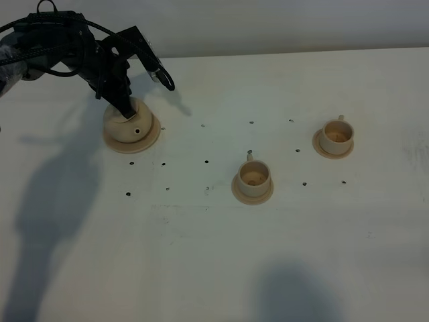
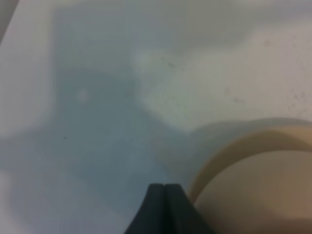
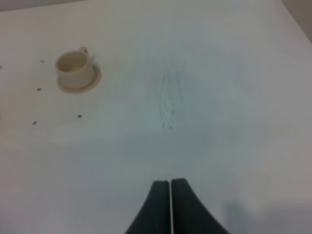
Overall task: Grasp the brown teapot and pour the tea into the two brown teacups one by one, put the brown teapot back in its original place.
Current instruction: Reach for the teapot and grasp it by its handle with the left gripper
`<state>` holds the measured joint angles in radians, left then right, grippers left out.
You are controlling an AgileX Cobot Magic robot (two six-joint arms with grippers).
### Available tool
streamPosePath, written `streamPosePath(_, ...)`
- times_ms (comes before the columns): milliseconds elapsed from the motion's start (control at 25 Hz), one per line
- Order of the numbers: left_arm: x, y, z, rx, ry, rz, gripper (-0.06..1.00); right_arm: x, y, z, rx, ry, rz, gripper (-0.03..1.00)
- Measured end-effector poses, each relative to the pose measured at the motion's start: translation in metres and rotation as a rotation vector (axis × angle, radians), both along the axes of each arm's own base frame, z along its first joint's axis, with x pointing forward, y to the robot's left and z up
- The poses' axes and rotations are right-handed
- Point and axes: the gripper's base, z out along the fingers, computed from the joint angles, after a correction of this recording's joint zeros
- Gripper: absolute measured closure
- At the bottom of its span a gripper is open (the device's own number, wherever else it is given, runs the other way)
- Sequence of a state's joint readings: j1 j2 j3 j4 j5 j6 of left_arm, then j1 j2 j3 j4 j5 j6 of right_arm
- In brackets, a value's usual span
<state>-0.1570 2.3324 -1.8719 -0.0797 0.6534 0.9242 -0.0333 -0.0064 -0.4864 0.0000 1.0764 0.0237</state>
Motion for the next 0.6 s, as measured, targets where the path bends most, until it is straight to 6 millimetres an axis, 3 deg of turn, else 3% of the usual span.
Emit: streamPosePath(600,-0.0045,0.0011,0.0071,0.001,0.036,0.018,0.94,0.0,0.0,0.0,0.0,0.0,0.0,0.99)
